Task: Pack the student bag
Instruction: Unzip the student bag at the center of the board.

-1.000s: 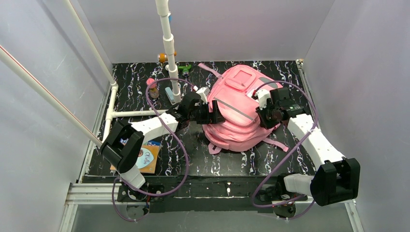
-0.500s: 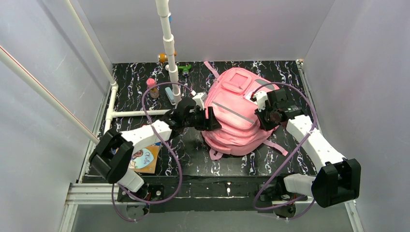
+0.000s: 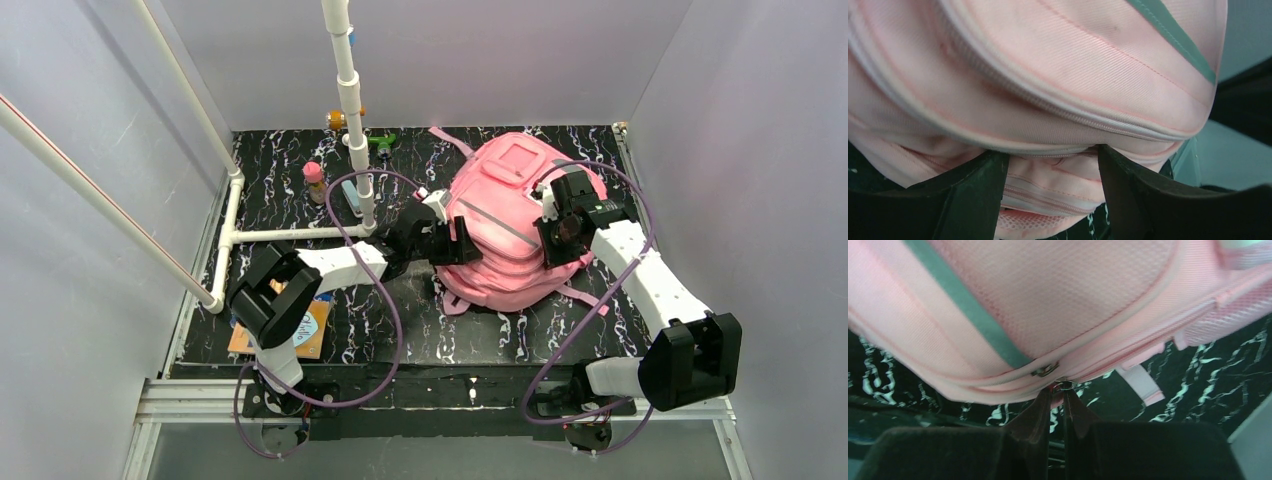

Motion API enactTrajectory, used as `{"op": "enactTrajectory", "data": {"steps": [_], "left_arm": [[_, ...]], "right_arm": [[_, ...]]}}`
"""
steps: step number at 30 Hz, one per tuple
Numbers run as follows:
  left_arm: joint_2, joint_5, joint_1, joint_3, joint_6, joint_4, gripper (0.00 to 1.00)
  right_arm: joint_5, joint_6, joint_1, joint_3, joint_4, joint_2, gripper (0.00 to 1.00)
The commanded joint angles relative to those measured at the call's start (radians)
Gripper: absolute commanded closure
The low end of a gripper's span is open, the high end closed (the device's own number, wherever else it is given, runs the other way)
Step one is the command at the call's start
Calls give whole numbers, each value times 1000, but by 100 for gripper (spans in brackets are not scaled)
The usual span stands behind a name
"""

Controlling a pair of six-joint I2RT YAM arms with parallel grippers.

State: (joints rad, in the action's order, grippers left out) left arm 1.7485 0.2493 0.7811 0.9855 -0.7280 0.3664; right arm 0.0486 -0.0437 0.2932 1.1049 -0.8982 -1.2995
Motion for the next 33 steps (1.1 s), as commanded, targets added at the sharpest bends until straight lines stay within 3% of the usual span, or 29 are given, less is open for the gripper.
{"op": "enactTrajectory", "data": {"steps": [1,5,12,16,20,23,27,33], "left_arm": [[65,-204,40,53,-47,107,36],[91,-258,67,85,-37,110,36],[61,-268,107,40,-18,156,36],[-78,-252,84,-74,69,164,29],[-278,-182,44,-191,172,133,21],[-383,-80,32,-233,215,69,19],[-451,79,42,-277,302,65,22],[-489,-21,119,-317,500,65,32]], "right_arm": [[-293,170,51,17,-83,27,99],[-375,250,146,20,-29,39,99],[-568,430,241,-28,373,-29,99],[-431,444,239,-29,379,-28,99],[-428,493,236,-108,458,7,99],[-450,545,236,-127,487,14,92],[-433,653,236,-181,586,39,93],[-366,914,236,-266,716,103,91]]}}
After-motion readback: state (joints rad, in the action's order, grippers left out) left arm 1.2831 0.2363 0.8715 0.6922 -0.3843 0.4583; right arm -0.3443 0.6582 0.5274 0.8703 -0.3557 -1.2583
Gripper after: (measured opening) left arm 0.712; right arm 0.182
